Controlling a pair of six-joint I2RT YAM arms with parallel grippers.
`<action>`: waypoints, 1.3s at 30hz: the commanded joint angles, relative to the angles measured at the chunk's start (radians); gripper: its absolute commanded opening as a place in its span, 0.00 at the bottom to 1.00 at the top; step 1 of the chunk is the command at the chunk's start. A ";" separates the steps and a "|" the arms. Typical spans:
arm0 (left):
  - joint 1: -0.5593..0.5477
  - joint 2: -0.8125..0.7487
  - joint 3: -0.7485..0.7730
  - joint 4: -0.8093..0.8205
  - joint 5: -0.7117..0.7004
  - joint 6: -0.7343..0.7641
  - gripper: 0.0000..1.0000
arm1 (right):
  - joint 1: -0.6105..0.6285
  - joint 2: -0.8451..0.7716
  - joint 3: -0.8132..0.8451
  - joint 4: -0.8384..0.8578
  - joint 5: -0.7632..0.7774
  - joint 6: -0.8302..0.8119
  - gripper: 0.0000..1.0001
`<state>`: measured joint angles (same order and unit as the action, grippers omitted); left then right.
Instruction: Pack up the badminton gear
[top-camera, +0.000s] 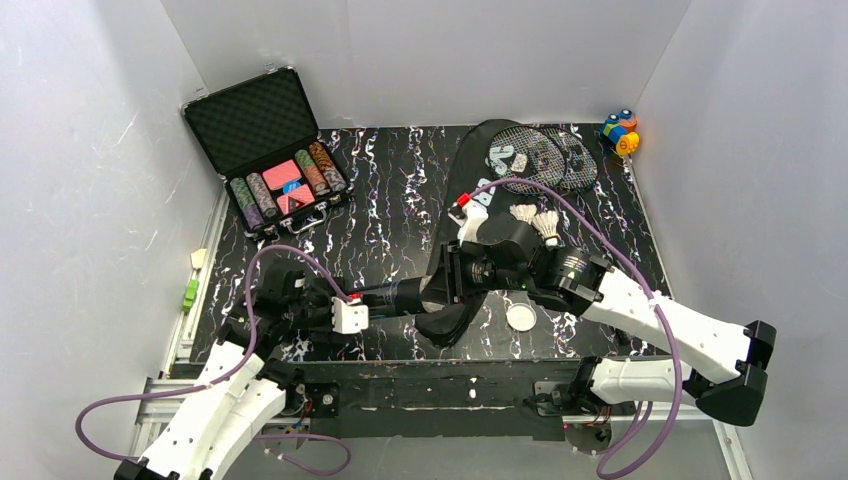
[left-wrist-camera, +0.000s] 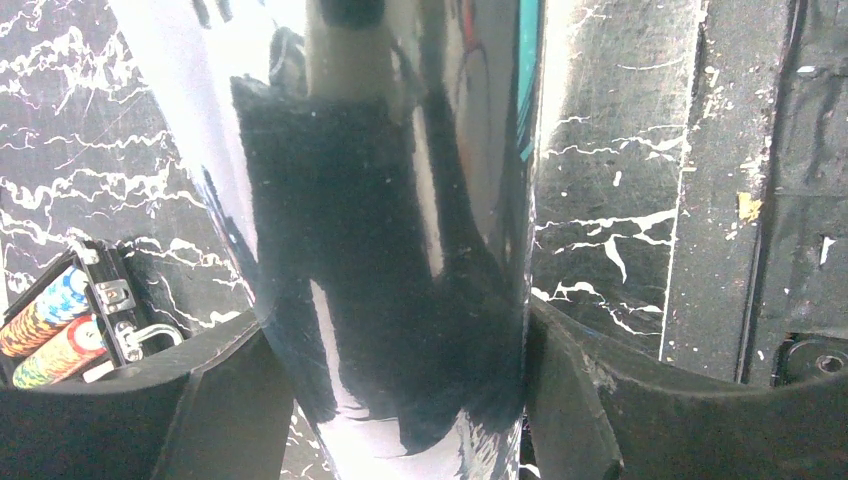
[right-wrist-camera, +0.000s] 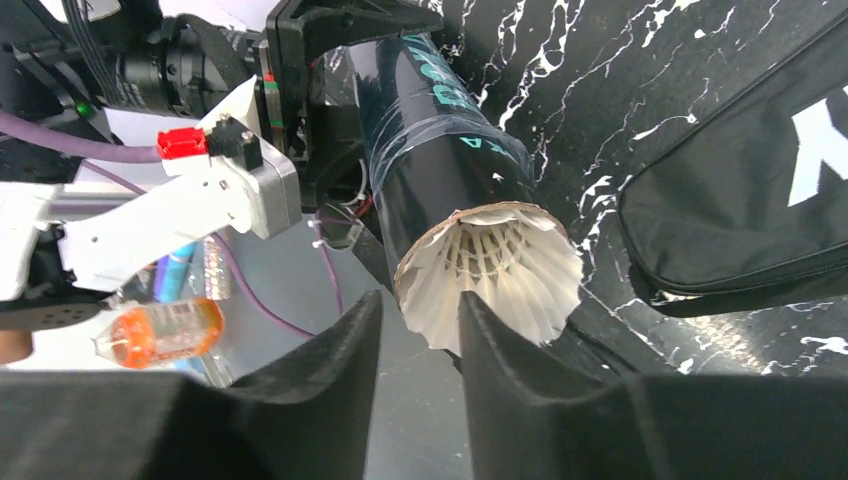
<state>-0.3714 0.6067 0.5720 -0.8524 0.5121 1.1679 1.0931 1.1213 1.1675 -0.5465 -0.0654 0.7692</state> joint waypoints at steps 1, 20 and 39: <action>-0.004 -0.013 0.053 0.017 0.046 -0.021 0.22 | 0.005 -0.037 0.000 0.075 -0.009 -0.001 0.46; -0.004 -0.008 0.094 0.018 0.086 -0.067 0.22 | 0.001 -0.196 -0.083 -0.103 0.278 0.029 0.61; -0.004 -0.015 0.100 0.016 0.097 -0.082 0.22 | -0.015 -0.093 -0.155 0.125 0.204 0.066 0.63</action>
<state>-0.3717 0.6048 0.6315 -0.8562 0.5694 1.0882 1.0801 0.9924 1.0161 -0.5003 0.1669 0.8234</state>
